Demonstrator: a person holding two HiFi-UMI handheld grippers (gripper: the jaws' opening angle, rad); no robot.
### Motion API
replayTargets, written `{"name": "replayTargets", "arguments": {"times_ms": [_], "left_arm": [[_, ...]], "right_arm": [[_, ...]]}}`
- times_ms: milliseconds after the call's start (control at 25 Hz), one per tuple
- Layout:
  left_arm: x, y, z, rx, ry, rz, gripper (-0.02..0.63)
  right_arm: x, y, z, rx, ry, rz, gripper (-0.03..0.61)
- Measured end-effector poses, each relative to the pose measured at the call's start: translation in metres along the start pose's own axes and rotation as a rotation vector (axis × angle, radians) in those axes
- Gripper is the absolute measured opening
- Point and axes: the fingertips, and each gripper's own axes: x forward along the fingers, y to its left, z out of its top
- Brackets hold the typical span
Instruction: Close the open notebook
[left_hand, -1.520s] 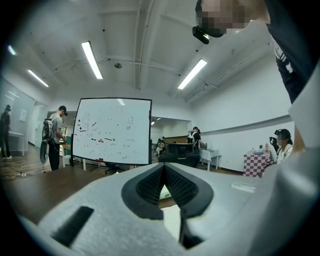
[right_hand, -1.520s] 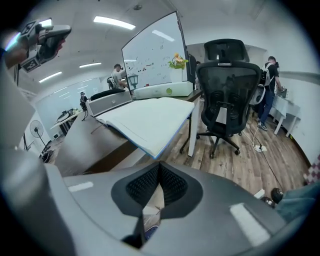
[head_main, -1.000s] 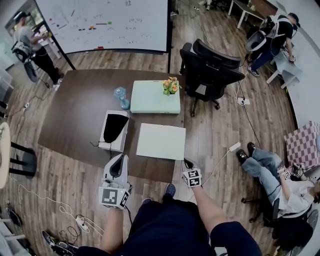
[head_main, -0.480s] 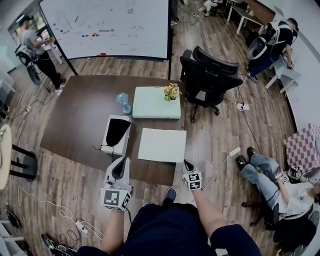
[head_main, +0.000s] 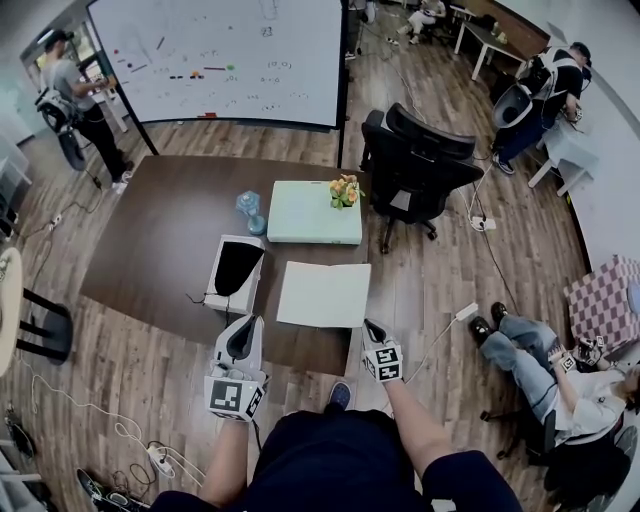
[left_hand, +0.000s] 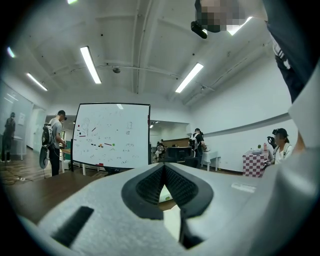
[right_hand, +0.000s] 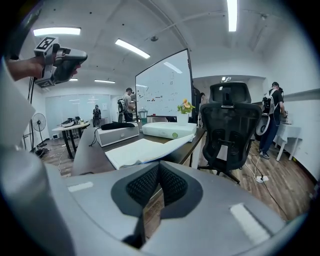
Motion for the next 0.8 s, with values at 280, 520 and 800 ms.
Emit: {"name": "replayTargets", "arguments": {"times_ms": [280,520,800], "left_arm": [[-0.007,0.002,0.000,-0.016,-0.008,0.009,-0.005],[-0.013,0.005,-0.001,-0.020,-0.010,0.017,-0.005],[-0.018,0.005,0.002,-0.020,-0.018,0.021,-0.005]], "right_arm": [[0.002,0.012,0.019,-0.068,-0.017,0.024,0.008],[0.003,0.023,0.035,-0.089,-0.039,0.037,0.008],[0.004,0.033,0.051,-0.164,-0.052,0.043,0.008]]}}
